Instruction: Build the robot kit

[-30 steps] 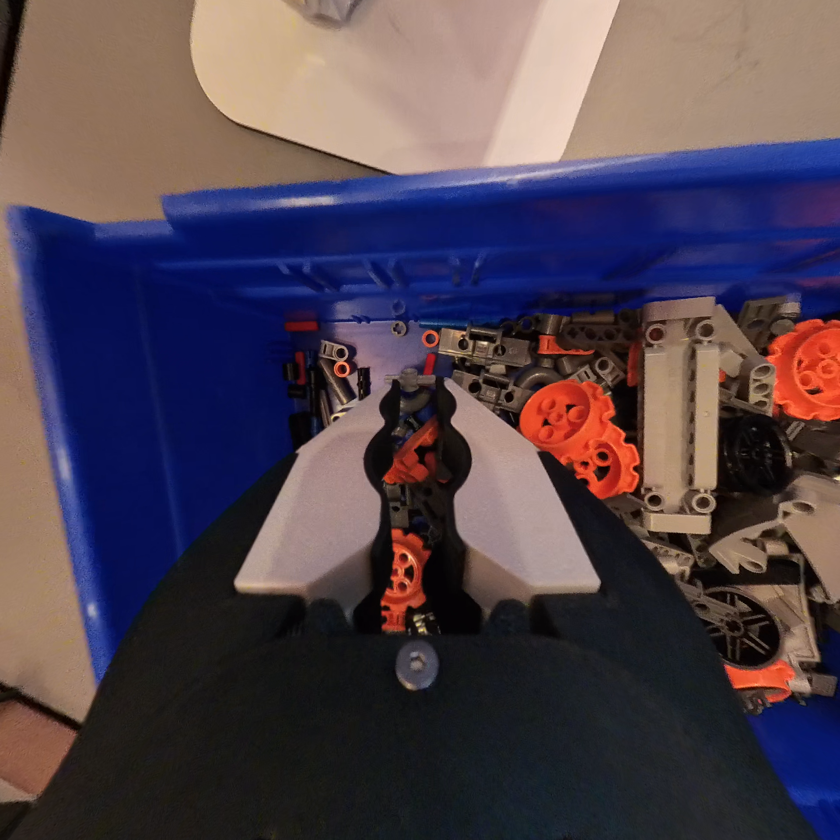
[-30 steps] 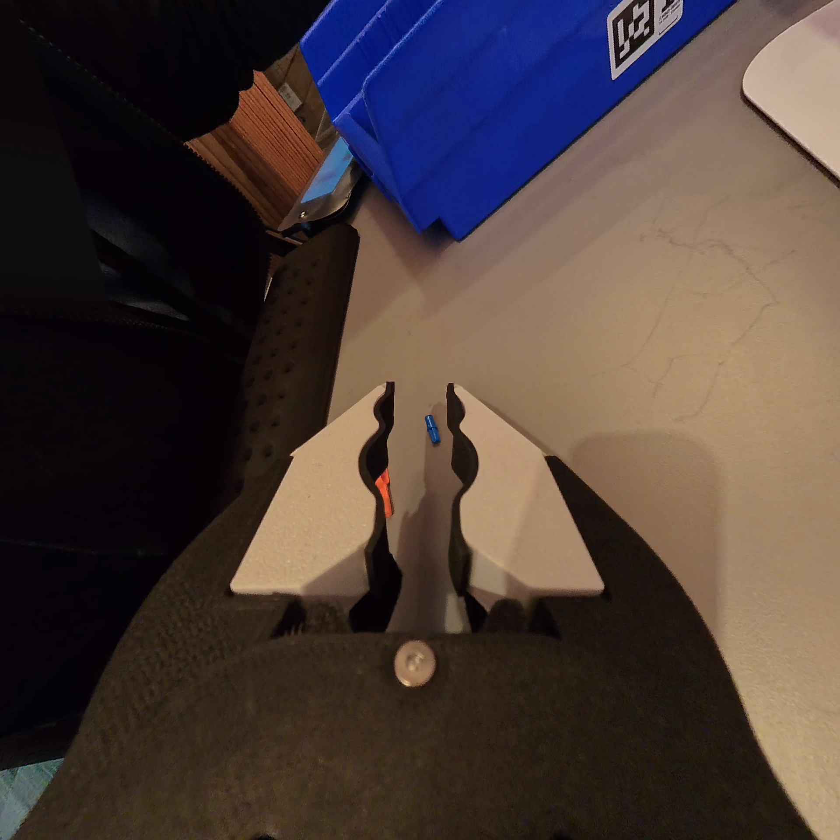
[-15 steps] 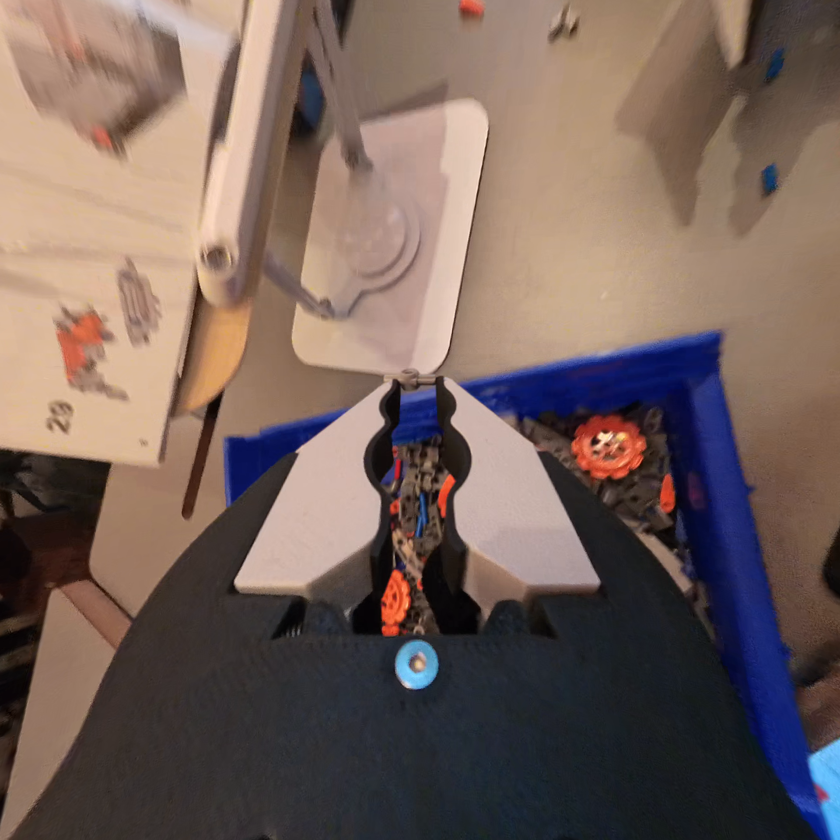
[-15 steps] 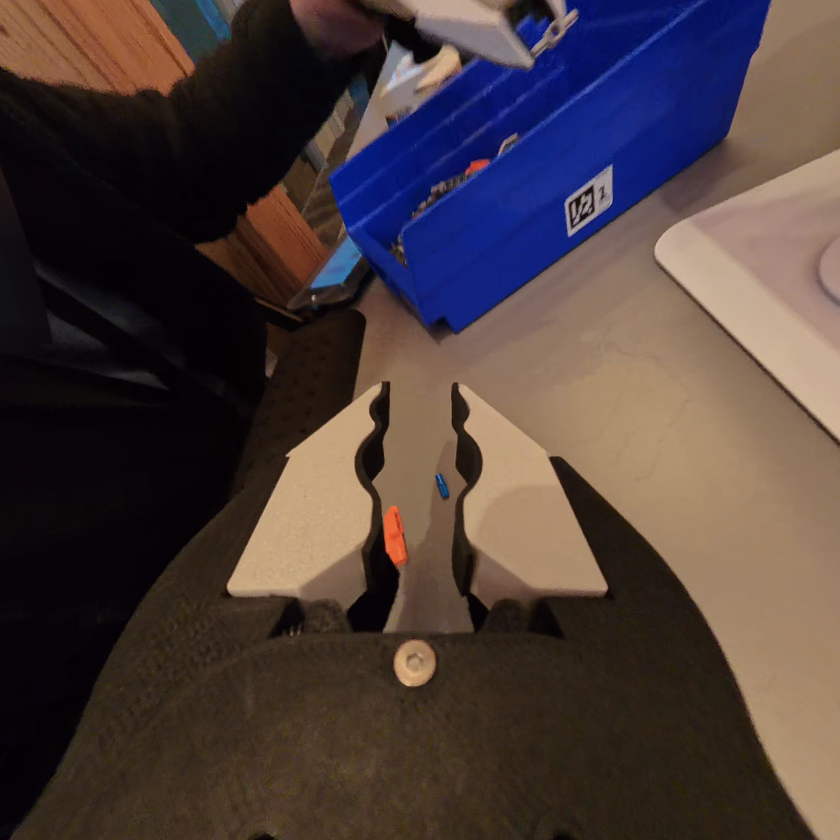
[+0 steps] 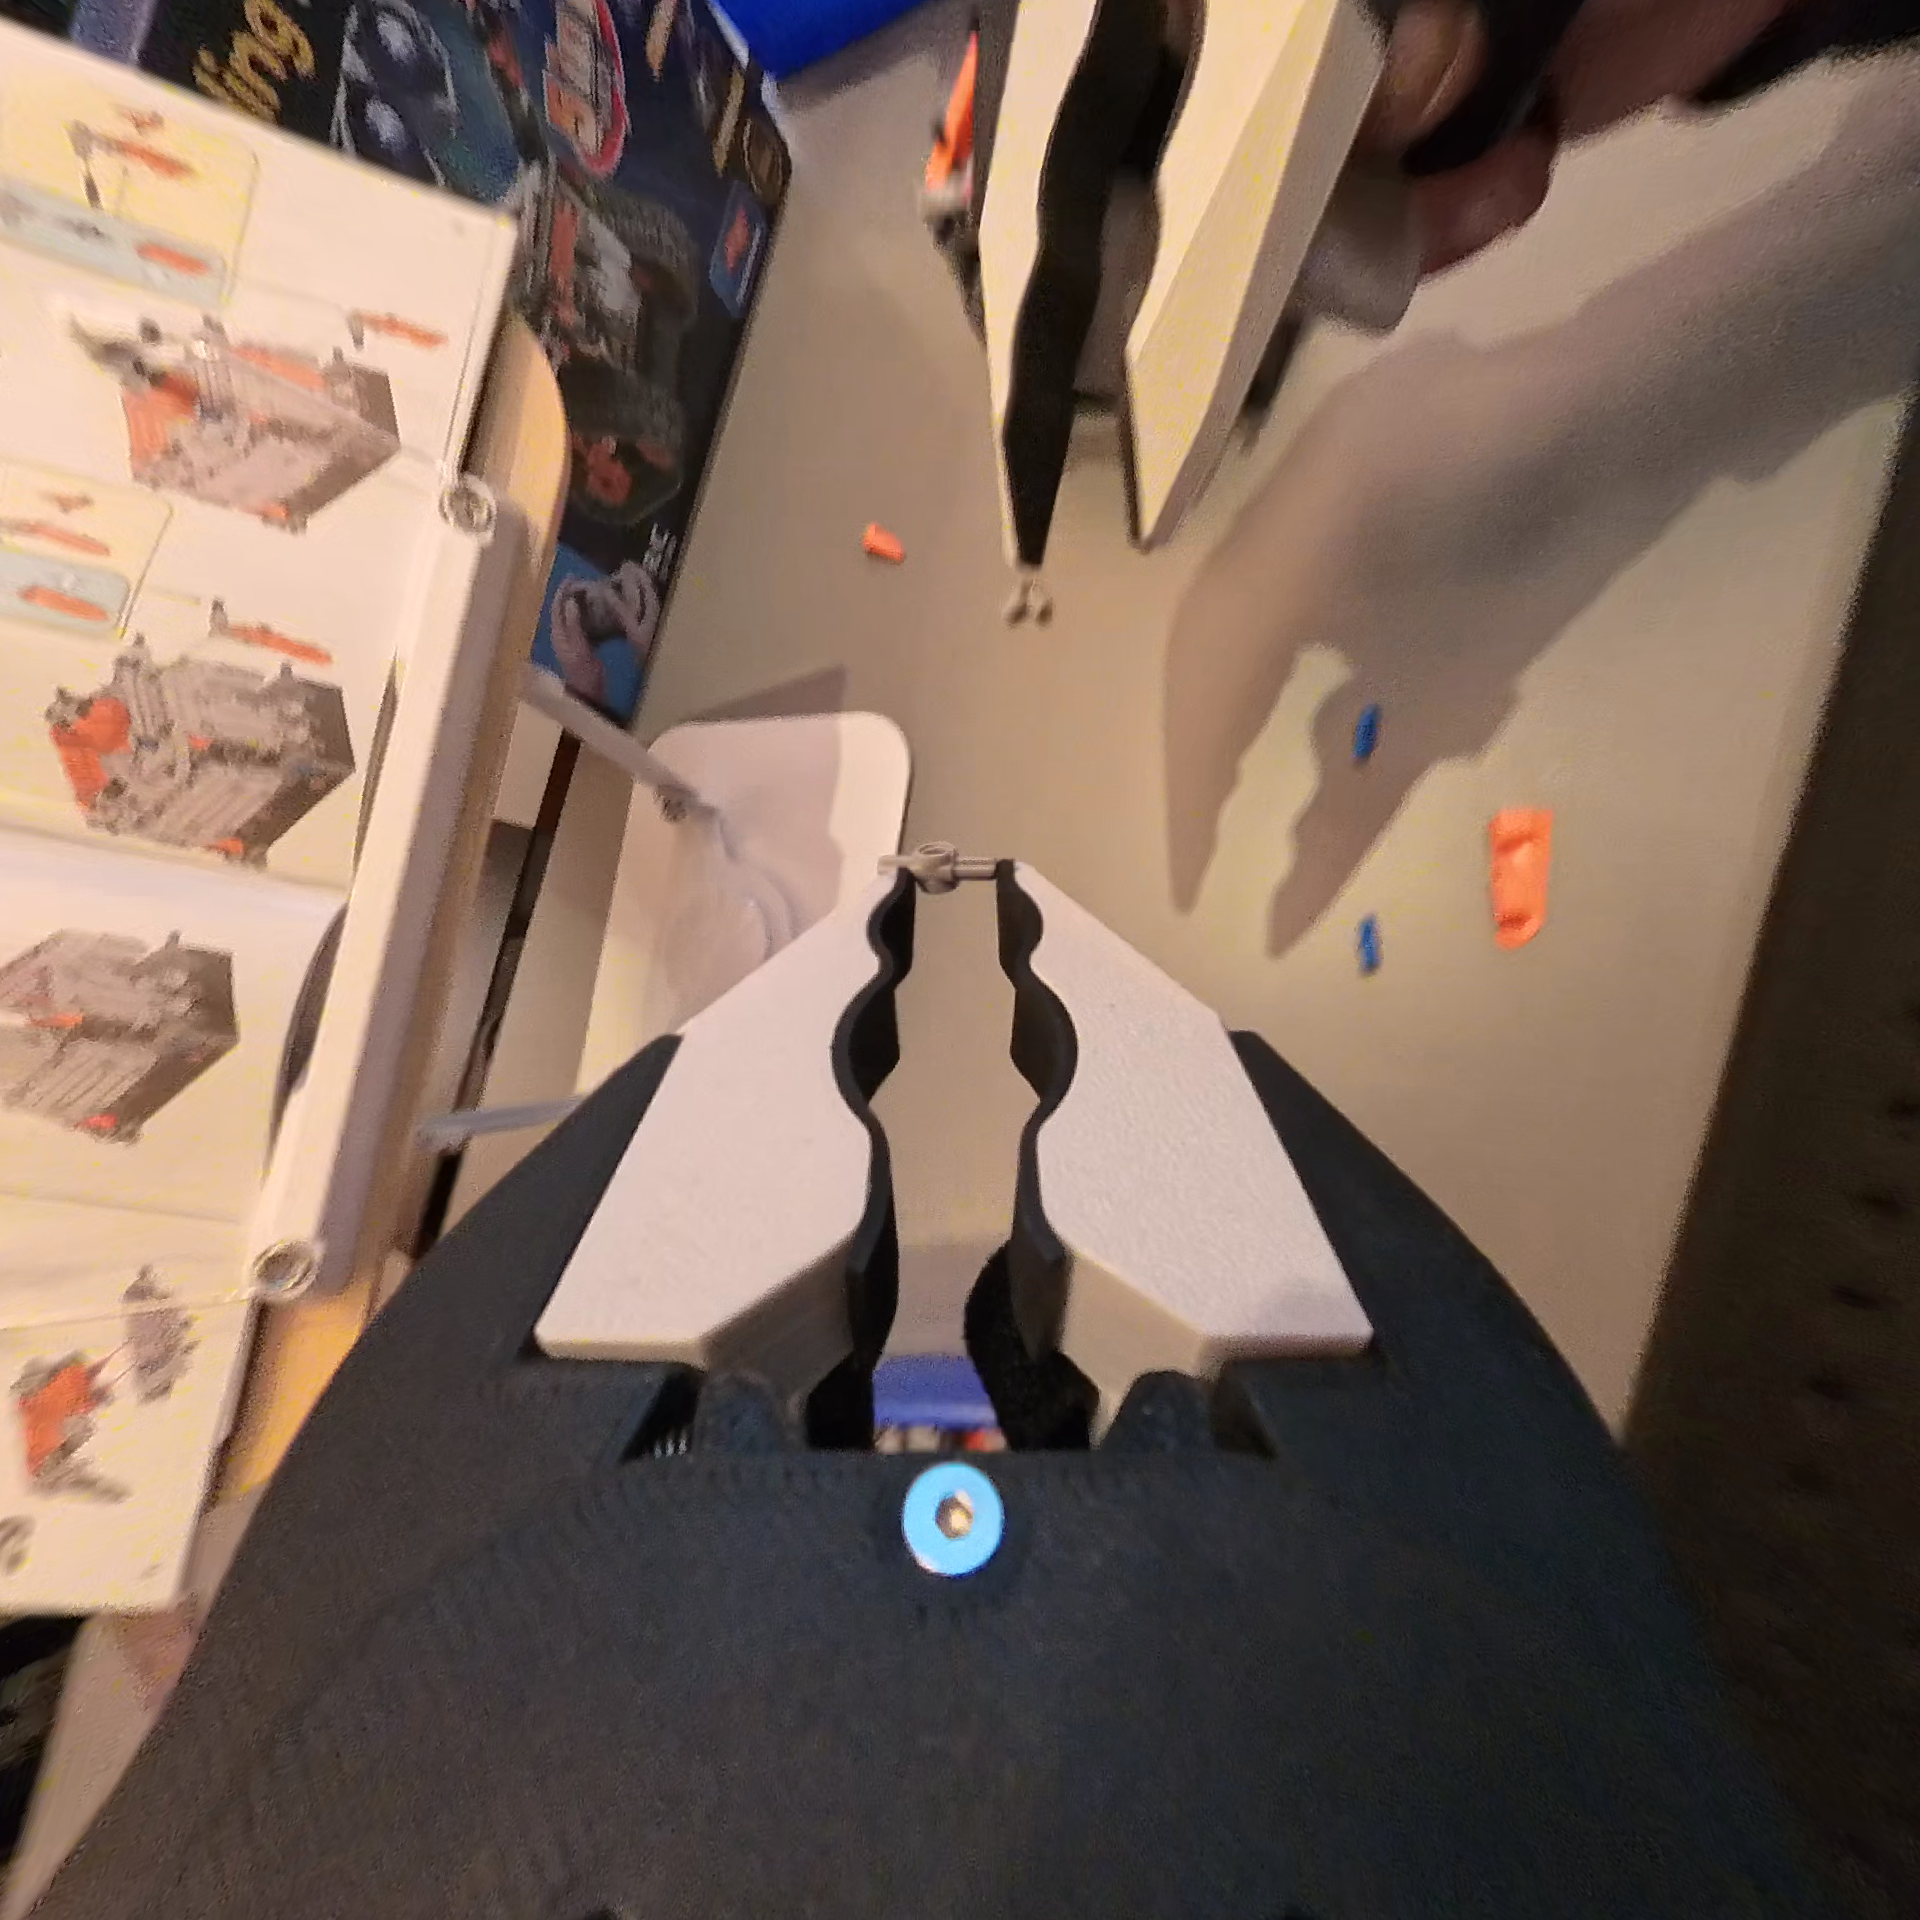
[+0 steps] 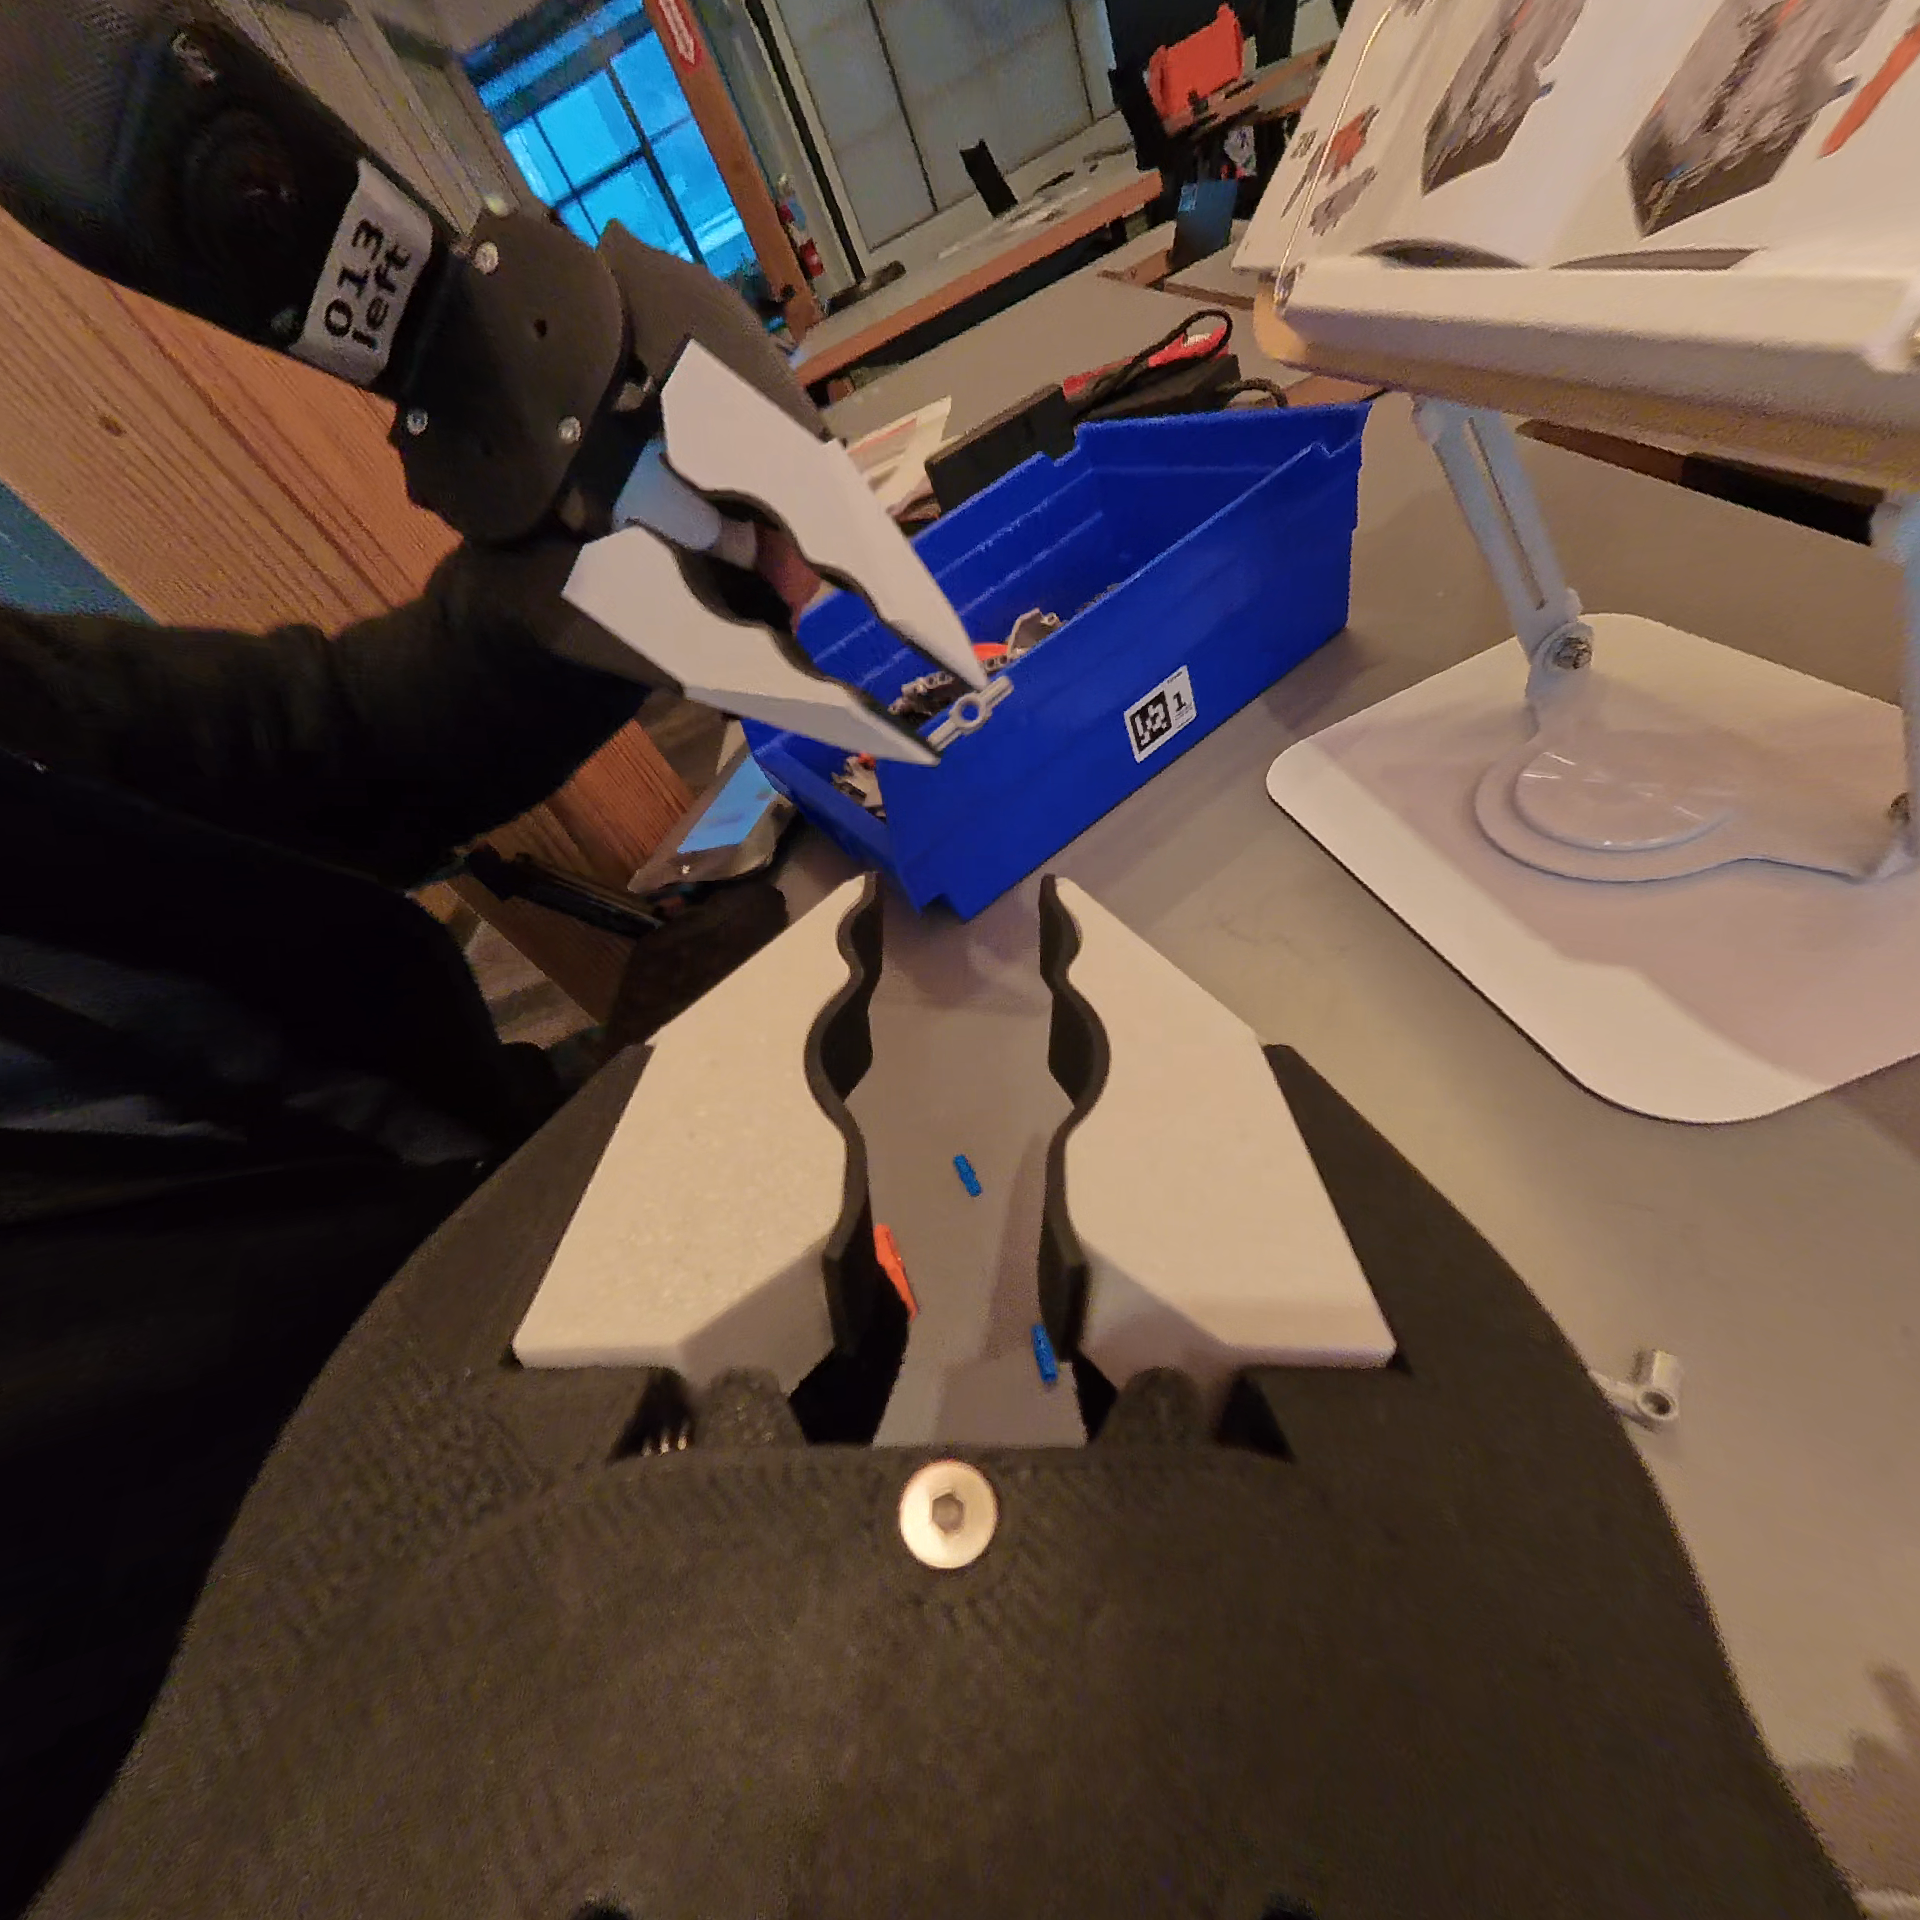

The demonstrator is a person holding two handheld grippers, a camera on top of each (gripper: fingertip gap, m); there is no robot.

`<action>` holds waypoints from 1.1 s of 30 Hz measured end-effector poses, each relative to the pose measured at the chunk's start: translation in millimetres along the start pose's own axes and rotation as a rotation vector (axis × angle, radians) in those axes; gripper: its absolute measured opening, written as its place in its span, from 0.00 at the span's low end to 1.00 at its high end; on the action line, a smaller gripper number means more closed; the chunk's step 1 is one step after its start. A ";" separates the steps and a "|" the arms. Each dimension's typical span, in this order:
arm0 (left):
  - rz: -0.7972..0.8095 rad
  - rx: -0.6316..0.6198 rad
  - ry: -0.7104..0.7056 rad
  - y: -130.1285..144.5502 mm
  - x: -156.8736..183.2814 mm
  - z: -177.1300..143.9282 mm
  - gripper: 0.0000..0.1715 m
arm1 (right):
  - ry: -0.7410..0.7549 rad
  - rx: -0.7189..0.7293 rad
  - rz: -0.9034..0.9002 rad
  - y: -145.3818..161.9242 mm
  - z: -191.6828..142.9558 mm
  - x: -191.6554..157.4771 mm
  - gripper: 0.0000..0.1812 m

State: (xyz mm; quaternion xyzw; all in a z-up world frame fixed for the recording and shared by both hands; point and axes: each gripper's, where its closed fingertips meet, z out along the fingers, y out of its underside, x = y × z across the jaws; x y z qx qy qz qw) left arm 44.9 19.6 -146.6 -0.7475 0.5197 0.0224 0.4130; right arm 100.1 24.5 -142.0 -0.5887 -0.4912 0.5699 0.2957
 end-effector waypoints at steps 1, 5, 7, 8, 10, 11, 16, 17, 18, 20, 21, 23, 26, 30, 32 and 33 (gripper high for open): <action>-0.026 0.029 0.008 -12.6 3.6 0.5 0.08 | -0.007 0.012 0.010 -2.6 -4.6 -0.3 0.15; -0.008 0.043 -0.053 -40.1 14.5 8.1 0.08 | -0.008 0.014 0.007 -5.2 -16.4 -1.7 0.16; -0.030 0.022 -0.061 -40.2 23.2 16.6 0.08 | 0.005 0.029 0.005 -9.1 -25.9 0.4 0.15; -0.042 0.019 -0.061 -39.2 27.9 22.0 0.08 | 0.013 0.030 0.019 -9.4 -31.2 3.4 0.16; -0.094 0.005 0.014 -36.4 48.0 37.1 0.08 | 0.028 0.019 0.066 -5.0 -41.7 12.8 0.16; -0.111 -0.027 0.034 -30.6 55.9 45.7 0.08 | 0.041 0.020 0.084 -3.0 -46.7 18.0 0.16; -0.154 -0.160 0.202 -0.2 105.3 89.0 0.08 | 0.058 -0.032 0.131 13.5 -56.9 29.3 0.16; -0.148 -0.183 0.217 7.0 111.6 96.1 0.08 | 0.049 -0.067 0.128 20.0 -55.6 27.5 0.16; -0.149 -0.195 0.220 12.8 114.6 102.5 0.08 | 0.048 -0.111 0.120 28.2 -53.5 26.5 0.15; -0.167 -0.178 0.233 18.3 117.5 112.0 0.08 | 0.055 -0.201 0.109 45.5 -46.8 26.3 0.15; -0.187 -0.169 0.244 20.2 118.8 114.7 0.09 | 0.053 -0.236 0.103 52.7 -42.8 25.3 0.15; -0.226 -0.139 0.268 18.7 121.8 116.7 0.13 | 0.042 -0.291 0.076 63.1 -35.4 20.9 0.15; -0.245 -0.101 0.259 15.9 120.9 116.2 0.18 | 0.041 -0.364 0.013 74.8 -27.3 13.5 0.15; -0.248 -0.090 0.225 18.3 114.3 111.3 0.23 | 0.083 -0.436 -0.068 86.1 -22.9 11.7 0.14; -0.268 -0.081 0.219 17.9 111.8 105.6 0.23 | 0.102 -0.450 -0.080 88.9 -23.6 13.8 0.13; -0.274 -0.063 0.211 15.9 110.4 102.2 0.22 | 0.102 -0.459 -0.084 91.1 -23.7 14.4 0.14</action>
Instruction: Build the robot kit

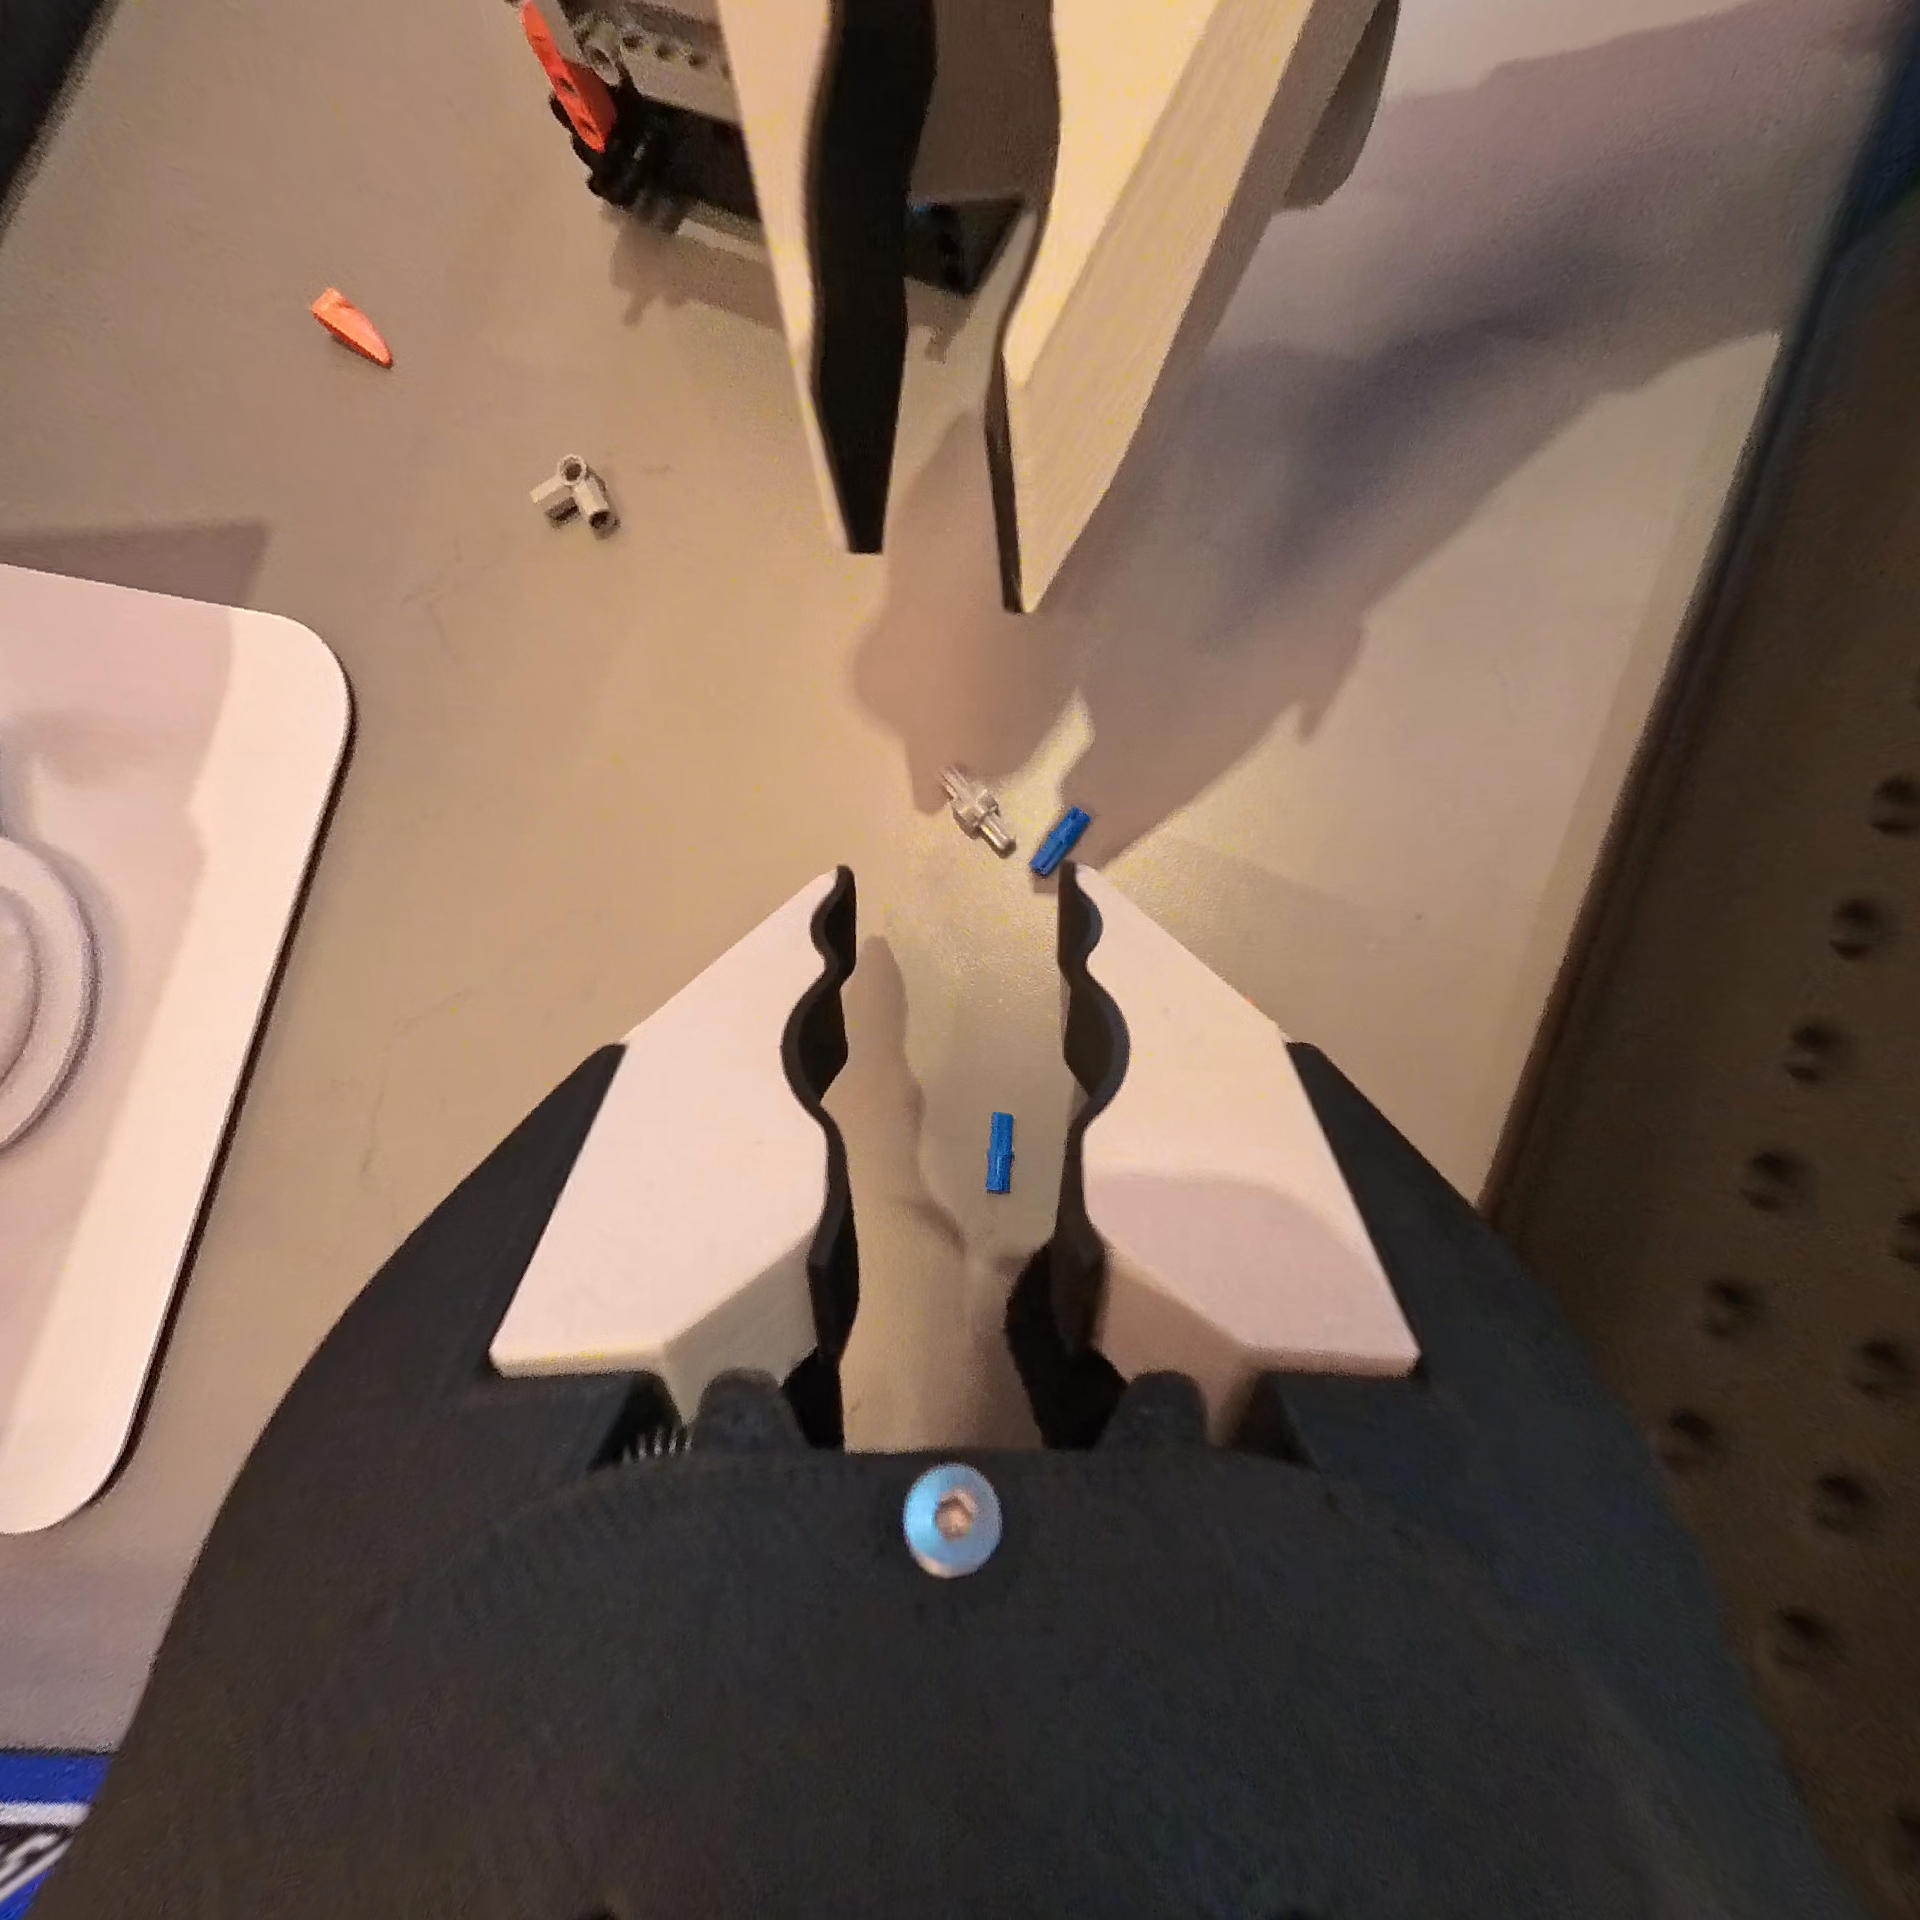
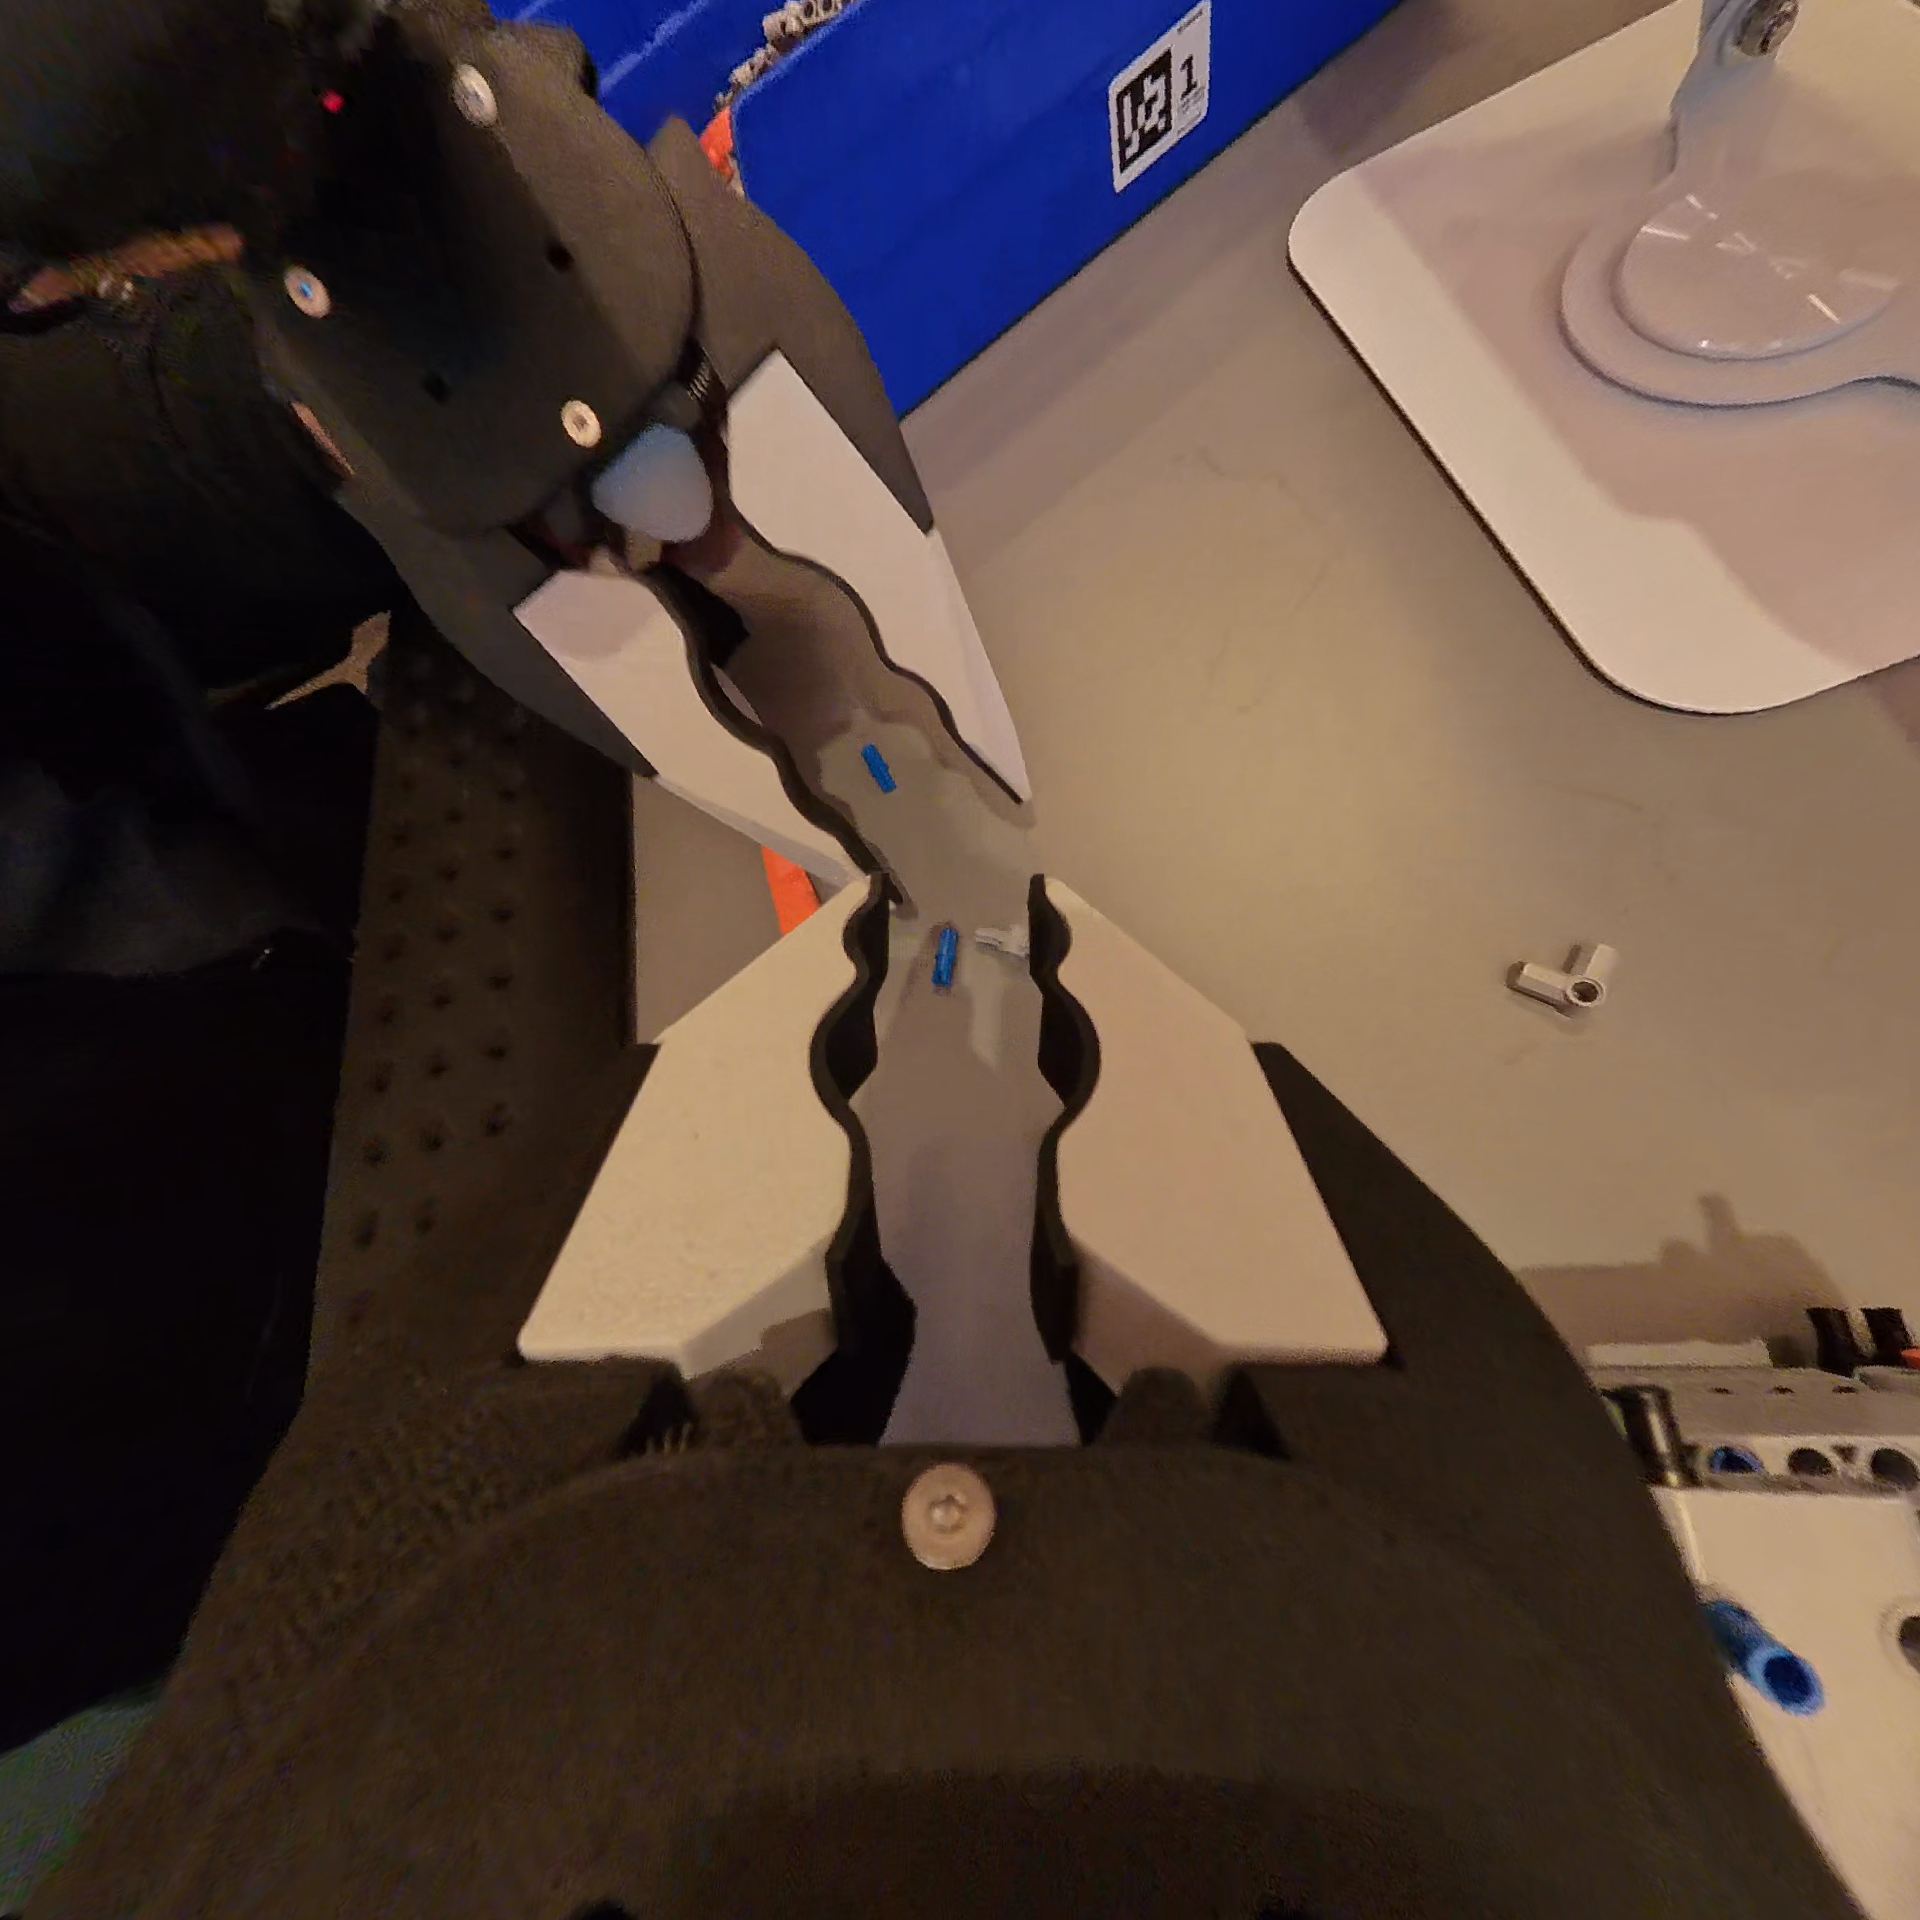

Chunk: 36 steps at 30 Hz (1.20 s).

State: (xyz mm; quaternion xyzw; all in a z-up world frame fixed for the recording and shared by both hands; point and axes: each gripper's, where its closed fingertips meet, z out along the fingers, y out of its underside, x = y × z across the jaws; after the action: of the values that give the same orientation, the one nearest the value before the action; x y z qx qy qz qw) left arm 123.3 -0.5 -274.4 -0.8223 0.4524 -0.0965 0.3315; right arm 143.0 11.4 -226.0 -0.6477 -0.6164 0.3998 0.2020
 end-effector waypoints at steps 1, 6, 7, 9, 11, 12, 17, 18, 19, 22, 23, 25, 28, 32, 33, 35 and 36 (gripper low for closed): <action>-0.009 0.018 -0.006 -1.5 -0.6 -3.3 0.21 | -0.002 -0.007 -0.006 1.5 1.5 -0.2 0.13; -0.008 0.047 -0.076 -0.5 -3.4 -21.0 0.19 | 0.015 -0.039 -0.069 5.2 10.3 -2.0 0.14; -0.011 0.034 -0.094 2.6 -3.9 -25.1 0.19 | 0.040 -0.037 -0.090 3.8 11.0 0.0 0.15; -0.032 0.001 -0.140 9.9 -6.9 -34.5 0.17 | 0.078 -0.016 -0.144 -1.5 11.3 1.2 0.16; -0.037 0.002 -0.154 14.0 -6.0 -44.0 0.17 | 0.077 0.006 -0.177 -5.9 10.9 -2.5 0.16; -0.041 0.000 -0.161 17.1 -6.5 -48.1 0.17 | 0.077 0.008 -0.187 -6.5 10.6 -3.6 0.16; -0.103 0.009 -0.169 31.0 -5.6 -58.4 0.19 | 0.081 -0.015 -0.201 -0.5 10.8 -3.0 0.15; -0.106 0.006 -0.177 34.1 -5.5 -59.1 0.19 | 0.087 -0.020 -0.210 1.3 10.8 -2.3 0.14; -0.107 0.001 -0.185 37.4 -5.6 -59.5 0.19 | 0.097 -0.022 -0.222 2.5 10.4 -1.4 0.13; -0.116 0.013 -0.196 41.9 -4.8 -59.4 0.20 | 0.096 -0.007 -0.242 1.0 9.4 -3.0 0.12; -0.120 0.024 -0.205 42.1 -5.9 -59.0 0.20 | 0.097 -0.007 -0.244 0.8 9.7 -3.2 0.12; -0.134 0.049 -0.211 41.3 -6.7 -56.8 0.20 | 0.100 -0.011 -0.252 1.3 10.6 -3.4 0.12; -0.136 0.085 -0.246 39.4 -10.5 -53.8 0.20 | 0.104 -0.017 -0.247 3.3 10.7 -0.6 0.13; -0.127 0.058 -0.273 49.6 -14.8 -49.6 0.23 | 0.113 -0.005 -0.238 2.2 5.0 2.6 0.14; -0.132 0.060 -0.260 49.7 -13.2 -50.3 0.24 | 0.110 -0.005 -0.235 2.6 4.0 2.3 0.14; -0.143 0.055 -0.216 49.6 -6.9 -53.4 0.27 | 0.095 -0.016 -0.228 5.4 3.8 0.8 0.14; -0.145 0.048 -0.184 50.4 -1.5 -54.5 0.27 | 0.089 -0.027 -0.228 7.3 4.3 0.2 0.14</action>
State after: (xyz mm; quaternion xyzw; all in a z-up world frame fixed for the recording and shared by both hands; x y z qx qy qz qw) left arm 63.2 -42.9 -264.6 -0.8500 0.3569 -0.0551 0.3834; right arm 144.3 9.5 -234.1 -0.5932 -0.6818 0.3367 0.2645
